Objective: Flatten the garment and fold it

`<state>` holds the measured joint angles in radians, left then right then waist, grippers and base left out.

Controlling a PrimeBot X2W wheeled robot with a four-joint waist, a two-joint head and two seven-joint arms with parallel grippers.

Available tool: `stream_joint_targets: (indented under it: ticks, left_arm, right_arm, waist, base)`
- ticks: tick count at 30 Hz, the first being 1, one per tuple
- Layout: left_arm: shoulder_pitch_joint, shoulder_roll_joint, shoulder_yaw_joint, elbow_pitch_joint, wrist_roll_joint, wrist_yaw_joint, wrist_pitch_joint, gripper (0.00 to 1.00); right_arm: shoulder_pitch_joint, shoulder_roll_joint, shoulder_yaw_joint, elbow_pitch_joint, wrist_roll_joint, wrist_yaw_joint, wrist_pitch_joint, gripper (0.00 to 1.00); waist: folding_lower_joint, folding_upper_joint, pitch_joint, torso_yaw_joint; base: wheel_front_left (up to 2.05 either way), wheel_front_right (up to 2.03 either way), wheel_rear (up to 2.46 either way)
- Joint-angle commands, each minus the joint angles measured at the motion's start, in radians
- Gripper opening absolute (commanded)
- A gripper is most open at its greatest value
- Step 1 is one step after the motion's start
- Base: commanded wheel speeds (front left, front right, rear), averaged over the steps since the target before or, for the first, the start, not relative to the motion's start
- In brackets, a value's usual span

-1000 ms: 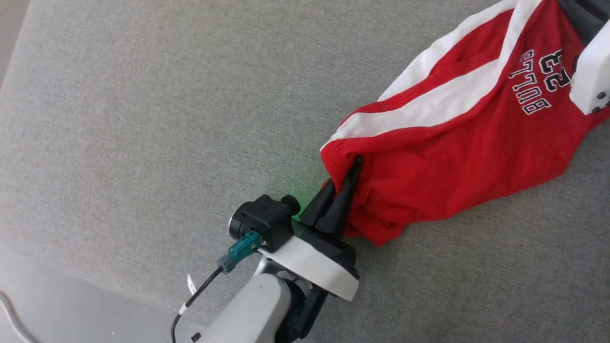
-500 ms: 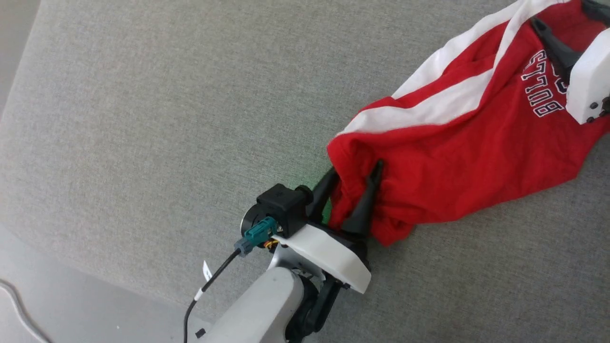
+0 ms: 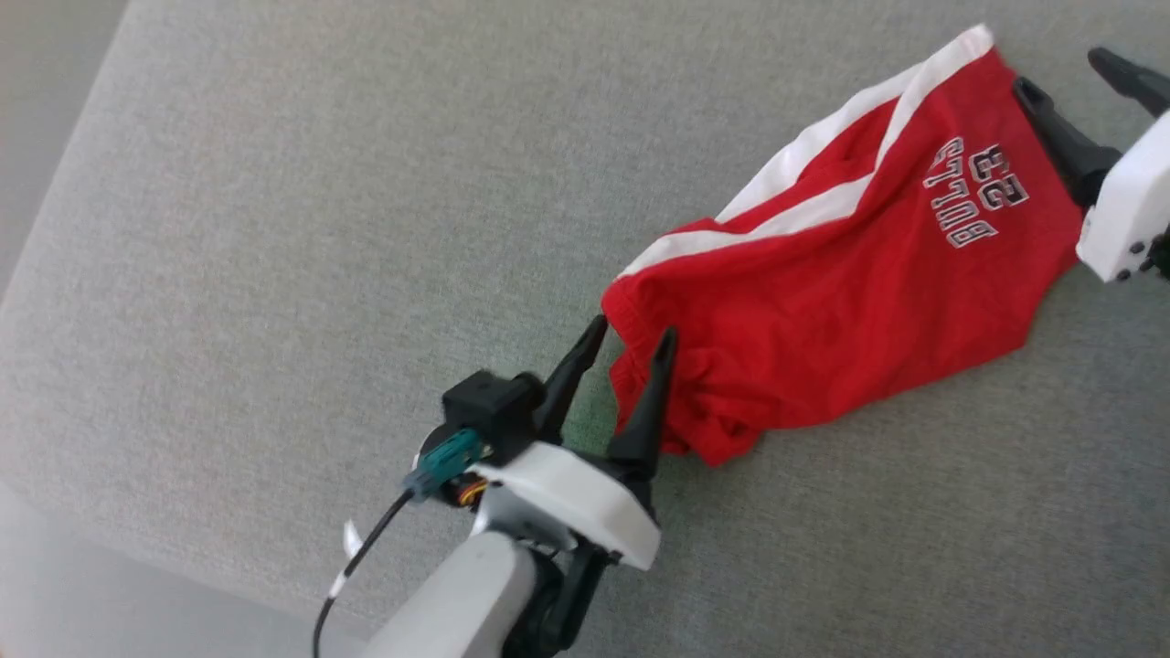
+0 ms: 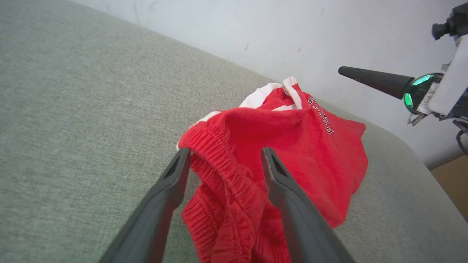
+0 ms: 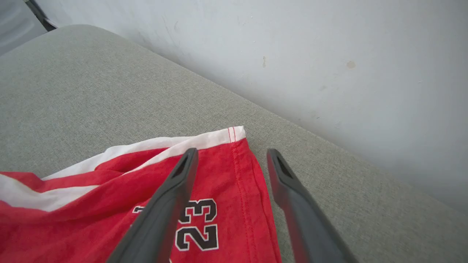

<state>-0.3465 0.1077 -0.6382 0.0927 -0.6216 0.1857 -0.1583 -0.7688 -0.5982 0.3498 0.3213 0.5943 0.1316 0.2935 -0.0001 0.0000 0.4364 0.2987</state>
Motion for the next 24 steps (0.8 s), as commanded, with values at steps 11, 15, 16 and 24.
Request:
stream_joint_targets:
  ticks: [11, 15, 16, 24]
  left_arm:
    - [0.168, 0.111, 0.069, -0.138, 0.040, 0.103, -0.060, 1.00]
    - [0.224, 0.129, 0.074, -0.157, 0.077, 0.130, -0.082, 1.00]
    - [0.238, 0.129, 0.077, -0.160, 0.084, 0.137, -0.087, 1.00]
    - [0.334, 0.116, 0.095, -0.153, 0.125, 0.177, -0.101, 1.00]
  right_arm:
    - [0.402, 0.209, -0.353, -0.280, -0.146, -0.001, -0.171, 1.00]
    - [0.582, 0.329, -0.464, -0.420, -0.248, -0.001, -0.206, 1.00]
    - [0.624, 0.362, -0.480, -0.450, -0.269, -0.001, -0.214, 1.00]
    - [0.856, 0.518, -0.526, -0.550, -0.388, -0.001, -0.269, 1.00]
  waist:
    - [0.0001, 0.0000, -0.191, -0.080]
    - [0.0001, 0.0000, -0.222, -0.088]
    - [0.0001, 0.0000, -0.230, -0.090]
    - [0.0001, 0.0000, -0.281, -0.107]
  base:
    - [0.00, 0.00, 0.00]
    - [0.00, 0.00, 0.00]
    - [0.00, 0.00, 0.00]
    - [0.00, 0.00, 0.00]
